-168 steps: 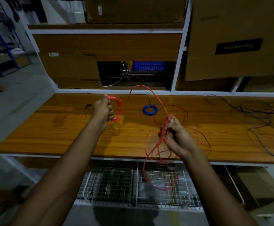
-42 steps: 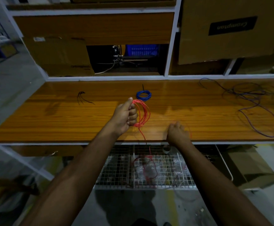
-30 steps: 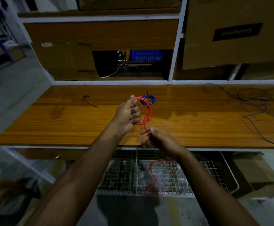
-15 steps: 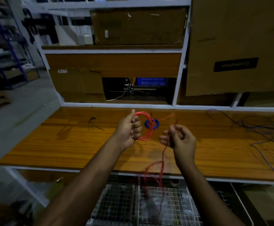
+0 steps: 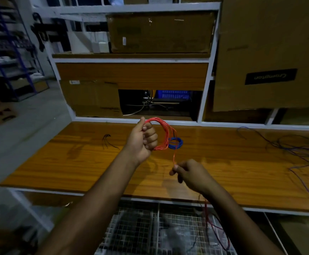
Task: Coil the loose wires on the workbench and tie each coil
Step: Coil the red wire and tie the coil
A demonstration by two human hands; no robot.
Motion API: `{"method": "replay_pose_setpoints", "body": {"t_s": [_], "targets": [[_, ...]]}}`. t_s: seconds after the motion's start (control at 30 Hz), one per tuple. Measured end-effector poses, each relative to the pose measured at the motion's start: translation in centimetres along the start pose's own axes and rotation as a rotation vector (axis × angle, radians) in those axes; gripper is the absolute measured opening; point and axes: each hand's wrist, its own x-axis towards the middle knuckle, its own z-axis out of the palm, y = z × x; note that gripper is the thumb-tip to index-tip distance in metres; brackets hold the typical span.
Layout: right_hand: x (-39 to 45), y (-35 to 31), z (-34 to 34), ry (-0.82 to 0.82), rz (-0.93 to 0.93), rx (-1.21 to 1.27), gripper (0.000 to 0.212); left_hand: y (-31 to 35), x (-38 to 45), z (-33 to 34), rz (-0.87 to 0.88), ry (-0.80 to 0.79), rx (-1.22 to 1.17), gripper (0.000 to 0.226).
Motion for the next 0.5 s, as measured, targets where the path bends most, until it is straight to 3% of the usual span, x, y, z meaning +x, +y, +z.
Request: {"method": "replay_pose_setpoints", "body": {"t_s": [0.1, 0.2, 0.27, 0.37, 0.5], "targets": [[-1.4, -1.9, -0.8, -0.102, -0.133, -0.122, 0.030, 0.6, 0.4, 0.3, 0.039, 0.029, -0.010, 0.049], [-2.8, -3.7, -2.0, 0.037, -0.239, -0.133, 0.033, 0.9, 0.8, 0.8, 0.074, 0.045, -0.006, 0.048], [-3.2, -4.4, -2.8, 0.184, -0.291, 0.006, 0.022, 1.0, 0.9, 1.0, 0.094, 0.066, 0.017, 0.047], [-3.4, -5.2, -3.7, 0.255, -0.318, 0.157, 0.025, 0.8, 0.9, 1.5, 0.114, 0.090, 0.058, 0.046], [-2.5, -5.5, -4.5, 0.413, -0.290, 0.433, 0.012, 0.9, 0.6, 2.2, 0.121, 0.045, 0.060, 0.047]]}}
